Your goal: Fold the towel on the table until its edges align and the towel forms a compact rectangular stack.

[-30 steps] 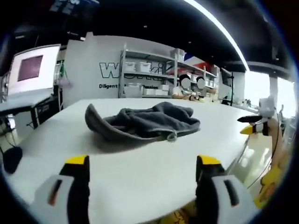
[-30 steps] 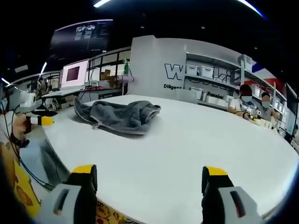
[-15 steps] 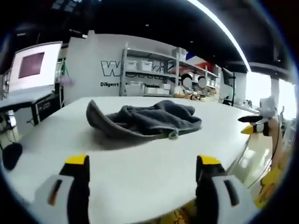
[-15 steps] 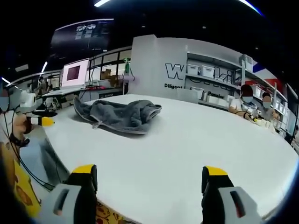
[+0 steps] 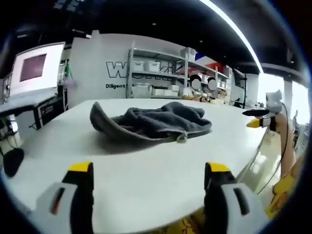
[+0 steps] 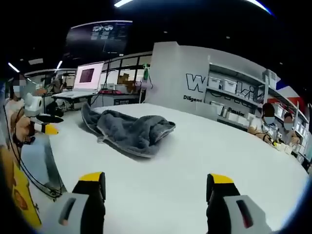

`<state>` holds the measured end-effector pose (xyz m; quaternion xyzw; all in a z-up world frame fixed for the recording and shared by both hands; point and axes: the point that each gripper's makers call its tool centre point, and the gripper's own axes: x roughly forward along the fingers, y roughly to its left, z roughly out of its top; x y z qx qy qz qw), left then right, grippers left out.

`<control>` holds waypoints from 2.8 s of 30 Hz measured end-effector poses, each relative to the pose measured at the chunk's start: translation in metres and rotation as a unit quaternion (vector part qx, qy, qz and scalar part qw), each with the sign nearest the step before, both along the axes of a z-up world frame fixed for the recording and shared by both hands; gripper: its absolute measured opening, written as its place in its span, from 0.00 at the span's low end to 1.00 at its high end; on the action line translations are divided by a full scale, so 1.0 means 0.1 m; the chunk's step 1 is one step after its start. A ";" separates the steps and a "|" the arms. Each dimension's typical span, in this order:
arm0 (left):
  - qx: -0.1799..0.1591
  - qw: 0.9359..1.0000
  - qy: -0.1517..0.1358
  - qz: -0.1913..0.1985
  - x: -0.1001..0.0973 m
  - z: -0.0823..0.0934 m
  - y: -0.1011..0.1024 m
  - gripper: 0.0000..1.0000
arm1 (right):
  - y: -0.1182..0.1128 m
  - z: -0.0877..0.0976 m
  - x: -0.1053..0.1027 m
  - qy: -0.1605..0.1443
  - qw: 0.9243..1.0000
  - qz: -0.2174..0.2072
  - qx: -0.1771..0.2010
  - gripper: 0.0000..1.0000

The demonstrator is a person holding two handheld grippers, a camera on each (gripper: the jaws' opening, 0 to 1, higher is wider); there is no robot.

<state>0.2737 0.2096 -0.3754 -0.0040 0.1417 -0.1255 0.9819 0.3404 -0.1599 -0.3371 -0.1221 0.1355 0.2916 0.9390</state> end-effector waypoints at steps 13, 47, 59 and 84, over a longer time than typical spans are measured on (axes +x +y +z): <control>0.001 1.000 -0.001 0.001 -0.03 0.01 -0.02 0.99 | 0.49 -0.04 0.67 0.064 0.990 0.101 0.070 0.71; -0.011 1.000 -0.010 0.014 -0.08 0.05 0.11 0.98 | 1.04 -0.13 1.50 0.099 0.982 0.127 0.096 0.03; -0.014 1.000 -0.010 0.012 0.01 0.04 0.12 0.98 | 0.82 0.81 1.73 0.008 0.992 0.100 0.069 0.02; -0.019 1.000 -0.009 0.000 0.05 0.01 0.03 0.98 | -0.20 2.06 2.43 -0.101 0.993 -0.056 0.012 0.03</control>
